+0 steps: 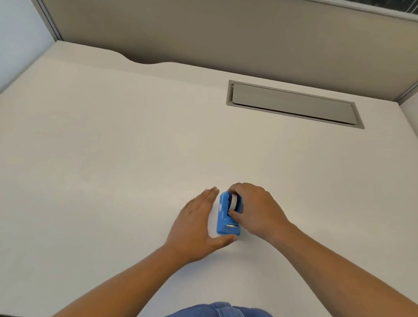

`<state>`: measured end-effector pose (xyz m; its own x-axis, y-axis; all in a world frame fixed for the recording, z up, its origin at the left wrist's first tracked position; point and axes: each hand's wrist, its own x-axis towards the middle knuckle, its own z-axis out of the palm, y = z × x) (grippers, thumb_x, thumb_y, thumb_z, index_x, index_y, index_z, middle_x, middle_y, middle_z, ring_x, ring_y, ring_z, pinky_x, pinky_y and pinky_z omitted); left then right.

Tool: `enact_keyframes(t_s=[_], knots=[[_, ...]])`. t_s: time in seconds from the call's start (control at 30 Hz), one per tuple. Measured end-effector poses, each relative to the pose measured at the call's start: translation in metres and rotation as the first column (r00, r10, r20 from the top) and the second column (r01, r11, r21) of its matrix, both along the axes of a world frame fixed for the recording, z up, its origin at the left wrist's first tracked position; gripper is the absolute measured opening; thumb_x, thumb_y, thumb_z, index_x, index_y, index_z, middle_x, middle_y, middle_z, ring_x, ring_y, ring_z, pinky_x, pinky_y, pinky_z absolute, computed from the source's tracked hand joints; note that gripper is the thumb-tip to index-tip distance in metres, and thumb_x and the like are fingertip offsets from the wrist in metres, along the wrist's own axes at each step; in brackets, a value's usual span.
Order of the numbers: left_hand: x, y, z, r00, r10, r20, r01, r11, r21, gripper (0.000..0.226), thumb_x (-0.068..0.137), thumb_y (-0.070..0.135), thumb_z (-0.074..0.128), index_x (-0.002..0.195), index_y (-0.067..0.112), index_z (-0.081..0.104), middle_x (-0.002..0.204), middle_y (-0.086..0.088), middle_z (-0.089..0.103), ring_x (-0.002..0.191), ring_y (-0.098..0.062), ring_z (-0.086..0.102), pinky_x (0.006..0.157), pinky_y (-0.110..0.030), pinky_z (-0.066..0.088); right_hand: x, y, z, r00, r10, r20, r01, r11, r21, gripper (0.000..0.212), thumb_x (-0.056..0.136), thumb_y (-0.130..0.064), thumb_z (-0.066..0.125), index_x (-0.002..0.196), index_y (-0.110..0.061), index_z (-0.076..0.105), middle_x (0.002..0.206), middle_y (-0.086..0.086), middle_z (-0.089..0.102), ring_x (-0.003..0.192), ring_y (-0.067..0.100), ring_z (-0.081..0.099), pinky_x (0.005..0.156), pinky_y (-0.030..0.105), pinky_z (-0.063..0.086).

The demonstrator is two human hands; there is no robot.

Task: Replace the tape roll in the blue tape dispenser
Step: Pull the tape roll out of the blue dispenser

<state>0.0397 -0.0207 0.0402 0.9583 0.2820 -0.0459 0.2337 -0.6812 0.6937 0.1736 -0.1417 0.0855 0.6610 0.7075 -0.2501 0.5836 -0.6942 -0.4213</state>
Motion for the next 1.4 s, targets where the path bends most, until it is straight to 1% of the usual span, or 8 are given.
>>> enact_keyframes(t_s=[0.13,0.27,0.37,0.5,0.63,0.93,1.27,1.4], knots=[[0.021,-0.005,0.009,1.000,-0.005,-0.013,0.003,0.987,-0.158,0.107,0.059,0.064,0.079,0.138,0.051,0.008,0.158,0.015,0.030,0.134,-0.006,0.037,0.099,-0.017,0.025,0.004,0.002,-0.001,1.000,-0.003,-0.015,0.003,1.000,0.004,0.025,0.076,-0.024,0.068,0.099,-0.031,0.059,0.085,-0.014,0.060,0.079,0.014,0.060,0.071,0.044,0.057],[0.031,-0.006,0.002,0.997,-0.023,-0.080,0.005,0.975,-0.220,0.125,0.061,0.054,0.084,0.151,0.040,-0.002,0.145,0.014,0.049,0.125,-0.011,0.052,0.092,-0.019,0.037,0.009,0.006,0.001,0.999,0.029,-0.026,-0.029,0.999,0.018,0.030,0.075,-0.023,0.069,0.103,-0.030,0.061,0.086,-0.016,0.059,0.082,0.014,0.060,0.071,0.041,0.057],[0.032,-0.005,-0.002,0.996,-0.008,-0.086,-0.010,0.978,-0.209,0.125,0.063,0.052,0.083,0.150,0.041,-0.007,0.145,0.016,0.049,0.122,-0.014,0.055,0.093,-0.025,0.043,0.012,0.004,0.001,0.999,0.038,-0.019,-0.037,0.999,0.019,0.028,0.074,-0.021,0.069,0.100,-0.026,0.062,0.085,-0.013,0.060,0.079,0.014,0.059,0.069,0.039,0.057],[0.031,-0.006,-0.004,0.997,0.005,-0.083,-0.021,0.981,-0.193,0.125,0.063,0.056,0.081,0.149,0.042,-0.008,0.144,0.016,0.049,0.120,-0.014,0.056,0.090,-0.022,0.040,0.014,0.003,0.001,0.998,0.066,-0.010,-0.065,0.997,0.040,0.027,0.072,-0.018,0.068,0.097,-0.026,0.063,0.079,-0.013,0.057,0.075,0.014,0.057,0.065,0.034,0.054],[0.030,-0.006,-0.005,0.996,0.030,-0.082,-0.044,0.982,-0.184,0.125,0.063,0.058,0.080,0.150,0.042,-0.007,0.142,0.017,0.052,0.118,-0.013,0.056,0.087,-0.020,0.038,0.014,0.002,0.001,0.995,0.097,-0.012,-0.096,0.994,0.058,0.033,0.074,-0.021,0.071,0.105,-0.030,0.066,0.088,-0.009,0.064,0.080,0.013,0.059,0.070,0.034,0.055],[0.033,-0.006,-0.004,0.995,0.050,-0.083,-0.062,0.986,-0.158,0.126,0.062,0.061,0.080,0.150,0.041,-0.008,0.140,0.014,0.055,0.117,-0.015,0.058,0.088,-0.021,0.039,0.012,0.003,0.007,0.972,0.231,0.034,-0.230,0.973,-0.027,0.035,0.083,-0.021,0.065,0.117,-0.031,0.060,0.098,-0.007,0.054,0.082,0.015,0.057,0.070,0.035,0.056],[0.032,-0.005,0.000,0.992,0.067,-0.108,-0.077,0.993,-0.090,0.124,0.061,0.062,0.078,0.150,0.039,-0.005,0.128,0.015,0.062,0.106,-0.015,0.059,0.080,-0.021,0.038,0.015,0.016,0.018,0.938,0.338,0.072,-0.324,0.933,-0.155,0.018,0.082,-0.017,0.060,0.098,-0.024,0.064,0.086,-0.002,0.055,0.074,0.019,0.058,0.062,0.032,0.051],[0.033,-0.006,0.001,0.994,0.060,-0.094,-0.065,0.996,-0.055,0.116,0.059,0.062,0.079,0.147,0.036,0.009,0.113,0.018,0.065,0.098,-0.014,0.062,0.076,-0.020,0.040,0.014,0.020,0.030,0.931,0.355,0.083,-0.339,0.927,-0.162,0.013,0.080,-0.018,0.061,0.092,-0.022,0.062,0.085,-0.001,0.055,0.075,0.020,0.057,0.062,0.033,0.050]])
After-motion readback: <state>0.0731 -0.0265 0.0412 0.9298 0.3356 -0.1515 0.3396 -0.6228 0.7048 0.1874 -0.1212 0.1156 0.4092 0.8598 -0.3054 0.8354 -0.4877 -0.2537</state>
